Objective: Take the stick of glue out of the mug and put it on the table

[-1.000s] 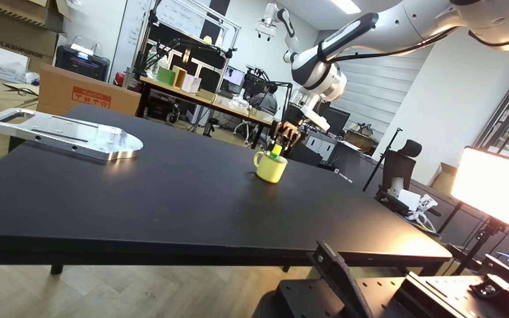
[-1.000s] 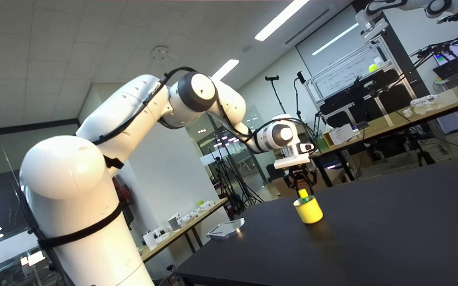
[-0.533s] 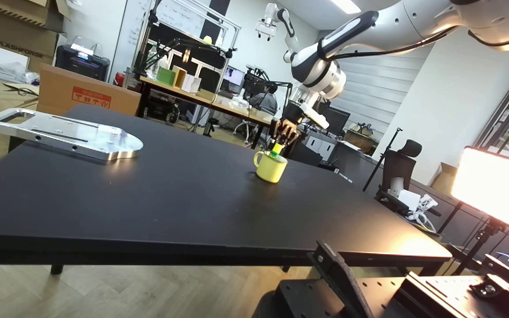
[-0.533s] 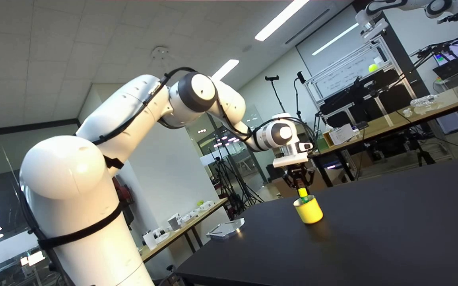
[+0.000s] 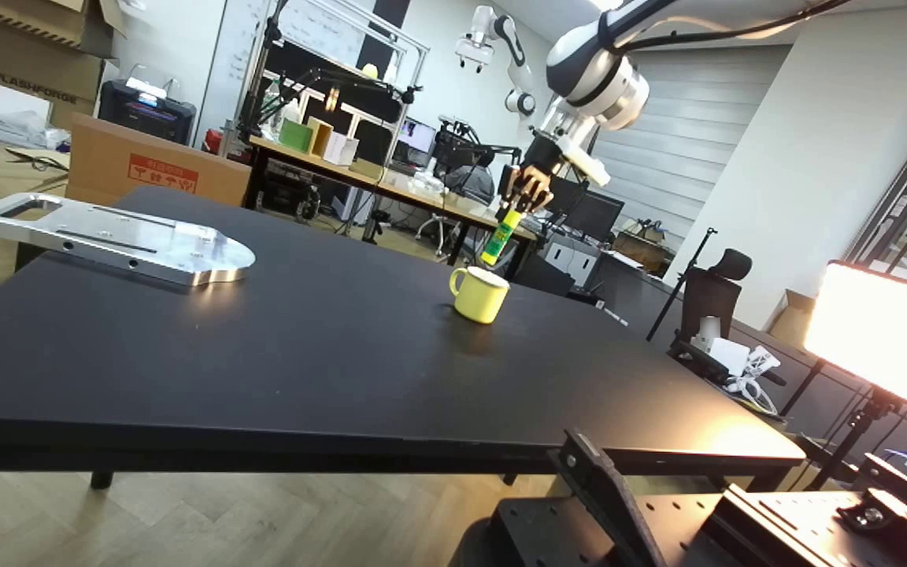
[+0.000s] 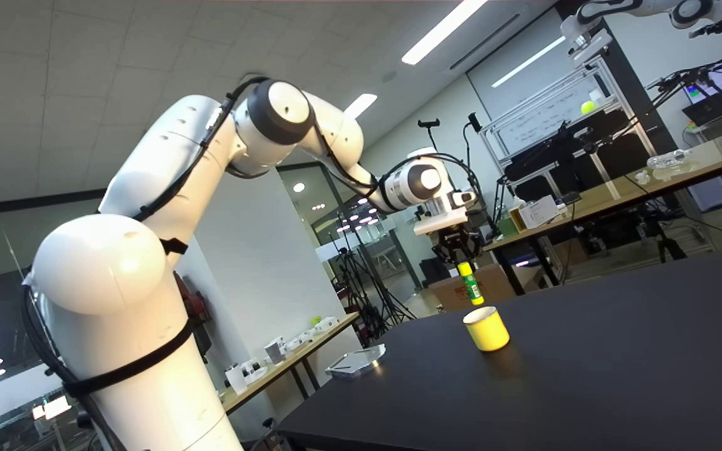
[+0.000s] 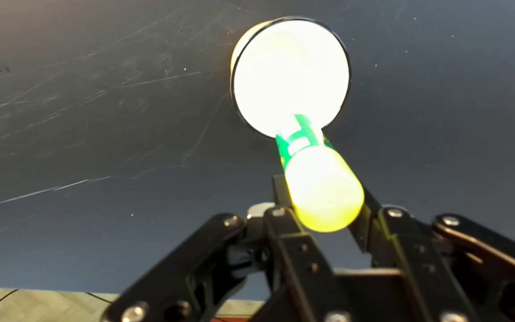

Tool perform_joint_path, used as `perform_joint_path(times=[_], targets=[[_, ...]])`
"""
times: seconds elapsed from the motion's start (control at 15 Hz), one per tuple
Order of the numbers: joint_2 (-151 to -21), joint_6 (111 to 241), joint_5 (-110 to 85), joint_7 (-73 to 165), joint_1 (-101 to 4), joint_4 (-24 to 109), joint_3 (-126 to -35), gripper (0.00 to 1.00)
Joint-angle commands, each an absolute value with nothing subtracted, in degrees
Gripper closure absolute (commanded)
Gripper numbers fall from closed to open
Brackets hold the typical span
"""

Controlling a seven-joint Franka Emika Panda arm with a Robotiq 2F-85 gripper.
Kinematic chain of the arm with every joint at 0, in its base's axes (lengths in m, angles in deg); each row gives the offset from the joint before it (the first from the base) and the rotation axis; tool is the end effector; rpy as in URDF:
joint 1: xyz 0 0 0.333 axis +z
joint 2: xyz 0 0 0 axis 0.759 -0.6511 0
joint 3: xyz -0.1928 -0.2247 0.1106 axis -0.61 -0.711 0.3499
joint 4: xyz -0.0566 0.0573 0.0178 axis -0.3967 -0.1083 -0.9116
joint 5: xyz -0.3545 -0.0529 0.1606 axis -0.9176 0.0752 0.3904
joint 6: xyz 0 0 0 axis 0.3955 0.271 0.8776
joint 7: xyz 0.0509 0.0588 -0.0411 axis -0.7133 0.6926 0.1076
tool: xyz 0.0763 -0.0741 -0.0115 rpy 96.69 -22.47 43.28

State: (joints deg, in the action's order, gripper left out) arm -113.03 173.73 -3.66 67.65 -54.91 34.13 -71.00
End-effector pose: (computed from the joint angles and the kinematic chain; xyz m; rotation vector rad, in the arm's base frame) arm 0.7284 -0.0095 0.2388 -2.9900 -0.3055 -0.1539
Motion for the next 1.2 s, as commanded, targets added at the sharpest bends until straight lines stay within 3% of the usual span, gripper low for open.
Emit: perform_joint_path(times=[0.0, 0.67, 1.13], targets=[[-100.92, 177.3, -3.75, 63.56, -54.42, 48.11, -72.54, 0.91], [-85.17, 191.57, -3.75, 59.43, -55.82, 79.97, -78.19, 0.91], [-89.32, 207.88, 3.91, 63.31, -61.32, 88.31, -75.39, 0.91]])
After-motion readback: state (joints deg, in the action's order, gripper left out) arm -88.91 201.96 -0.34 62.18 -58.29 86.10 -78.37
